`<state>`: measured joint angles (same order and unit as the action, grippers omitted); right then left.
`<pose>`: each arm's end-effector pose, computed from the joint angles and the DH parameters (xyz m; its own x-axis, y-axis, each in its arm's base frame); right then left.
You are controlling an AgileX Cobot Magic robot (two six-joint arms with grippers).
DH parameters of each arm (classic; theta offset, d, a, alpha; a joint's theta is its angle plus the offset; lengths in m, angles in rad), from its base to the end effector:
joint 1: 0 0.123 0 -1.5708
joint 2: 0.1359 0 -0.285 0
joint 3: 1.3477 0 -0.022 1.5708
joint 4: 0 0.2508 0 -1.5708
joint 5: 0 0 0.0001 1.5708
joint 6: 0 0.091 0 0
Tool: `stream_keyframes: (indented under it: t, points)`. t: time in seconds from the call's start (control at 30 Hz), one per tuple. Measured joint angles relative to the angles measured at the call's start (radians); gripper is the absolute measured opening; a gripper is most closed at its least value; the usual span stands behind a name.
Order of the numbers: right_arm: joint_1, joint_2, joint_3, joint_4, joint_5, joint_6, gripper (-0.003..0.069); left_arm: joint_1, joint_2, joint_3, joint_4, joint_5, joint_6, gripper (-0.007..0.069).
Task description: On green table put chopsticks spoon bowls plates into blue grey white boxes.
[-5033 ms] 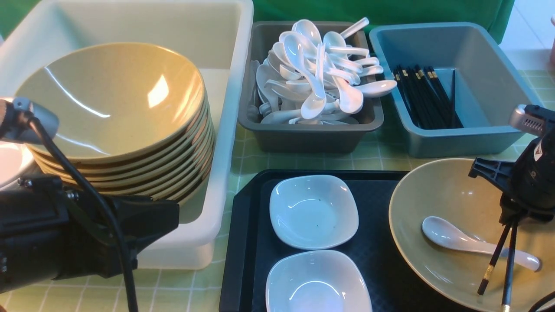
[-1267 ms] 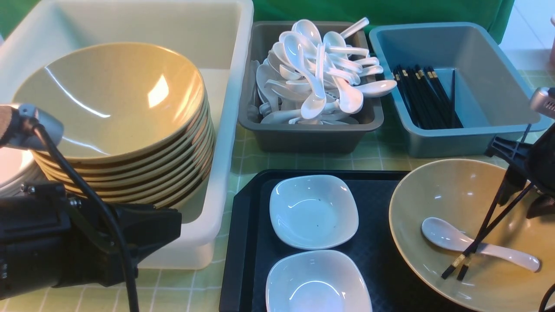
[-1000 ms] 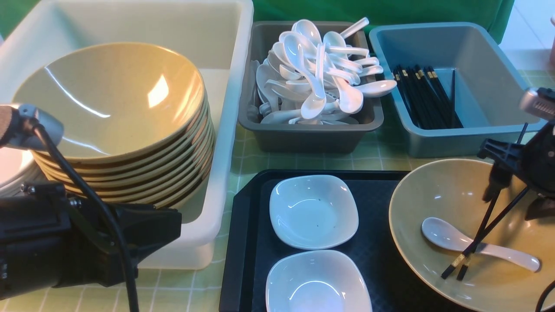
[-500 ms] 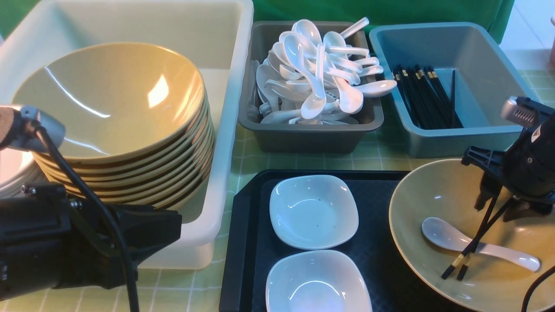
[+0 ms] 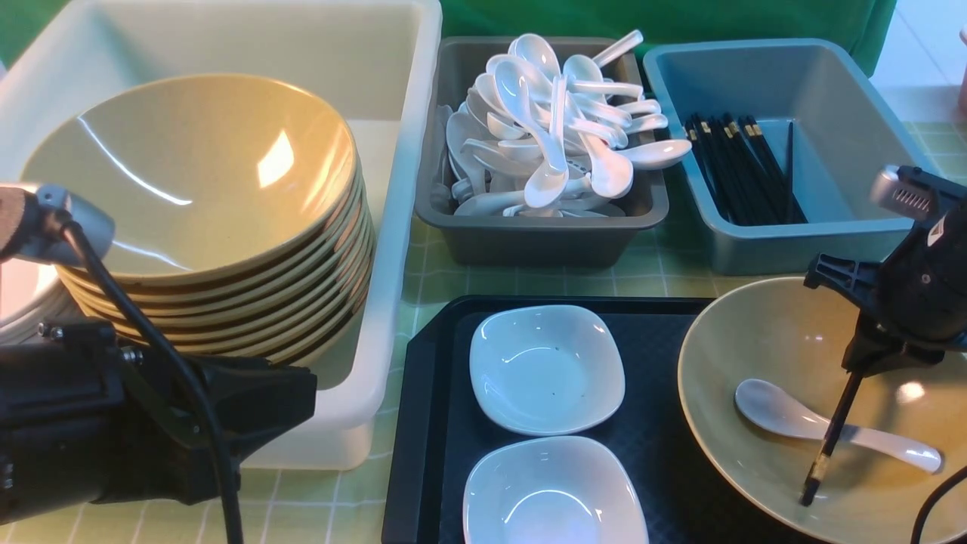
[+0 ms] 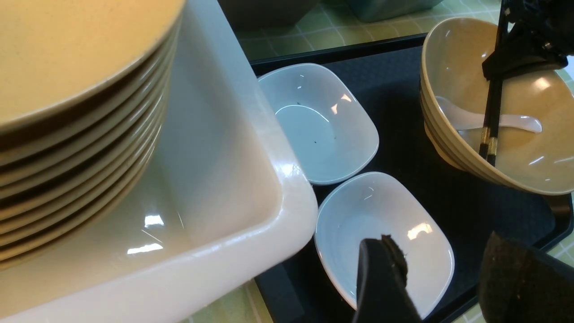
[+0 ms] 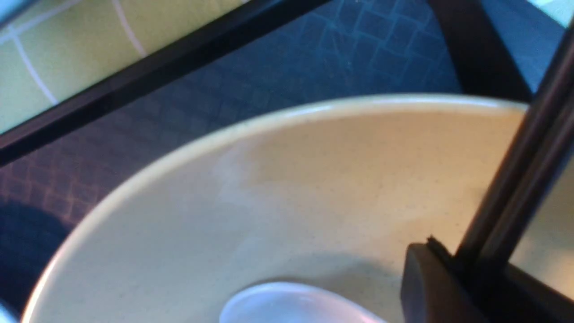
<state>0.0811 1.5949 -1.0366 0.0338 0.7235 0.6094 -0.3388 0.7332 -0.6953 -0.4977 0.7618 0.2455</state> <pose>0.3110 0.0273 0.2255 -0.7993 0.5298 -0.2837 0.4778 0.8465 0.2347 0.1163 -0.0728 0.3231 -0.6370 0.0956 -0.7649 0.4835 0.8223 -0.2999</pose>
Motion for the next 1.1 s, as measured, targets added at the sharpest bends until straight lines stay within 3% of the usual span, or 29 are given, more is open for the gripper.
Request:
stream_keyframes:
  t: [0.23, 0.47, 0.83, 1.1]
  points:
    - [0.0, -0.05, -0.082, 0.0, 0.04, -0.054, 0.0068, 0.0, 0.0, 0.0, 0.0, 0.0, 0.0, 0.0272]
    - [-0.002, -0.019, -0.361, 0.003, 0.072, -0.094, 0.0068, 0.0, 0.0, 0.0, 0.0, 0.0, 0.016, 0.0272]
    - [-0.07, 0.317, -0.874, 0.051, 0.086, -0.146, 0.0068, 0.0, 0.0, 0.0, -0.007, 0.0, 0.023, 0.0272]
    - [-0.076, 0.558, -1.003, 0.055, 0.086, -0.18, 0.0068, 0.0, 0.0, 0.0, -0.05, 0.0, 0.023, 0.0272]
